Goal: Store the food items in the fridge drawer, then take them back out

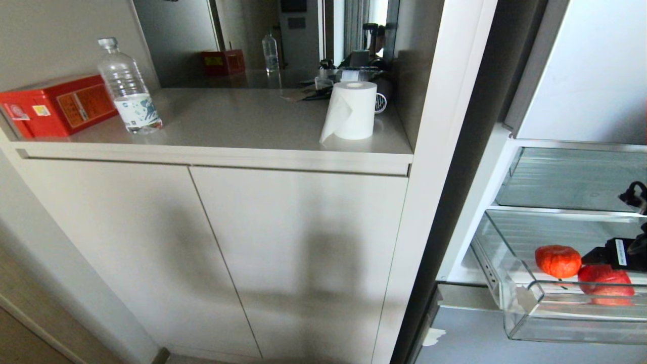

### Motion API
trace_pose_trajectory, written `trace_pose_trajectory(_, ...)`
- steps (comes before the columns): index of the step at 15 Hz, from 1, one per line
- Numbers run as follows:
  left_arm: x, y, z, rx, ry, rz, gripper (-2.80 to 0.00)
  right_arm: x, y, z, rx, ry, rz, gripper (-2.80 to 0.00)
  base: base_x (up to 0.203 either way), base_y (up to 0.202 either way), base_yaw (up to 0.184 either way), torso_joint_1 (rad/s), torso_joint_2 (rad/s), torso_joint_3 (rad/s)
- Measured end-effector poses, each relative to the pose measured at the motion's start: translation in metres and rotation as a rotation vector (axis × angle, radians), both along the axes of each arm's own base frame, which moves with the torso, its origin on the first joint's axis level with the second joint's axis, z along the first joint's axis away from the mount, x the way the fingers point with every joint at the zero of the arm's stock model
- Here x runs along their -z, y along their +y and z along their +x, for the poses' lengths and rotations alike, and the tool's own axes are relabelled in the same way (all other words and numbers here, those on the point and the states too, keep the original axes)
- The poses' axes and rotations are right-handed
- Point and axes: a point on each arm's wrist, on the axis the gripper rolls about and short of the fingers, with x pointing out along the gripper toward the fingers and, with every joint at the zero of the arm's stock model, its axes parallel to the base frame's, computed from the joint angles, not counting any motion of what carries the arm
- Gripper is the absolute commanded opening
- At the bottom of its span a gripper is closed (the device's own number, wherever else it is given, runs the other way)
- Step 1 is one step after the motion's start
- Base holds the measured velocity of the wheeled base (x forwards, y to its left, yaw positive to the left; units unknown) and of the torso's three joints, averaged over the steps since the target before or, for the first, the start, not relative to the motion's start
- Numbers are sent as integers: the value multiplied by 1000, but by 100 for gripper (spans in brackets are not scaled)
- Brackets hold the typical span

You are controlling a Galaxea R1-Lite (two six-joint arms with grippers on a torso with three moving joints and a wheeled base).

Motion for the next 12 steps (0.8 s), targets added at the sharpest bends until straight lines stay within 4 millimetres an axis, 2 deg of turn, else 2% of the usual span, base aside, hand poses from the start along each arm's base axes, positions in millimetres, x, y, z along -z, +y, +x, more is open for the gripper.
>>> trace_pose_trajectory(3, 0, 0, 0, 0, 0, 0, -280, 1, -4, 8, -1, 3, -3, 0, 0, 0, 0, 0, 0, 0)
trace_pose_trajectory(8, 0, 0, 0, 0, 0, 0, -280, 13, -11, 25, 0, 35, 11, 0, 0, 0, 0, 0, 0, 0)
trace_pose_trajectory(12, 0, 0, 0, 0, 0, 0, -280, 21, -13, 30, 7, 100, 27, 0, 0, 0, 0, 0, 0, 0)
